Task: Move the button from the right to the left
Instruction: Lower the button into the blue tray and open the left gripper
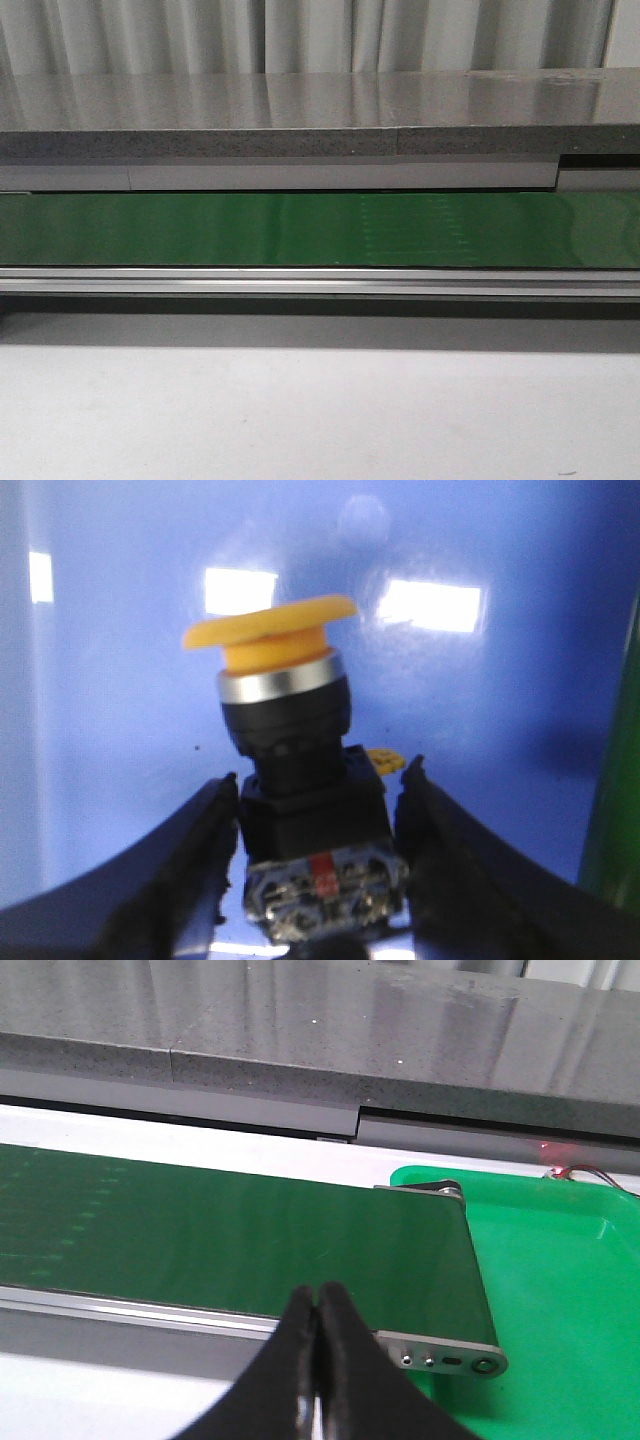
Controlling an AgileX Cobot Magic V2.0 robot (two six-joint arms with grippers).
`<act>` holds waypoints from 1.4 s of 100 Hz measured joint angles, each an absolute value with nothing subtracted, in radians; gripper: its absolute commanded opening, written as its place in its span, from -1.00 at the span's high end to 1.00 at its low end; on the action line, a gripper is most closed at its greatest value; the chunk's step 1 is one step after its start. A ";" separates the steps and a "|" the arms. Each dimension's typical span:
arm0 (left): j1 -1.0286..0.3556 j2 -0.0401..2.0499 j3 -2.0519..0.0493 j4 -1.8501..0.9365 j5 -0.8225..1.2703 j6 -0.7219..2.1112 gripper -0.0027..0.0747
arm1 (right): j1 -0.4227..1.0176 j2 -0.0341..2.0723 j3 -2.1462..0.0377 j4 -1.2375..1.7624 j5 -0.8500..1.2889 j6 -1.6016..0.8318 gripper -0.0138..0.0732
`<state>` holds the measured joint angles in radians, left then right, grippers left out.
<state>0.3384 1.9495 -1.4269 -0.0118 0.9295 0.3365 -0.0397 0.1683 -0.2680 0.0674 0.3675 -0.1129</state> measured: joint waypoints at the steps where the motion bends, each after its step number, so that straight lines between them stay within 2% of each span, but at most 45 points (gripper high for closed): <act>1: 0.338 1.950 -1.427 -0.012 0.927 0.336 -0.24 | -0.040 0.168 -0.268 0.067 0.368 -0.113 0.84; 21: 0.338 1.950 -1.427 -0.014 0.906 0.339 -0.19 | -0.040 0.168 -0.268 0.067 0.368 -0.113 0.84; 35: 0.338 1.948 -1.427 -0.016 0.905 0.339 -0.03 | -0.040 0.168 -0.268 0.067 0.368 -0.113 0.84; 40: 0.338 1.940 -1.427 -0.018 0.905 0.339 0.10 | -0.040 0.168 -0.268 0.067 0.368 -0.113 0.84; 47: 0.338 1.921 -1.427 -0.020 0.905 0.326 0.40 | -0.040 0.168 -0.268 0.067 0.368 -0.113 0.84; 57: 0.333 1.873 -1.427 -0.043 0.903 0.320 0.99 | -0.040 0.168 -0.268 0.067 0.368 -0.113 0.84; 78: 0.269 1.770 -1.427 -0.109 0.898 0.315 0.98 | -0.040 0.168 -0.268 0.067 0.368 -0.113 0.84; 103: 0.125 1.655 -1.413 -0.218 0.849 0.315 0.98 | -0.040 0.168 -0.268 0.067 0.368 -0.113 0.84; 118: 0.027 1.573 -1.342 -0.243 0.784 0.315 0.98 | -0.040 0.168 -0.268 0.067 0.368 -0.113 0.84; 140: -0.043 1.445 -1.211 -0.293 0.696 0.315 0.98 | -0.040 0.168 -0.268 0.067 0.368 -0.113 0.84</act>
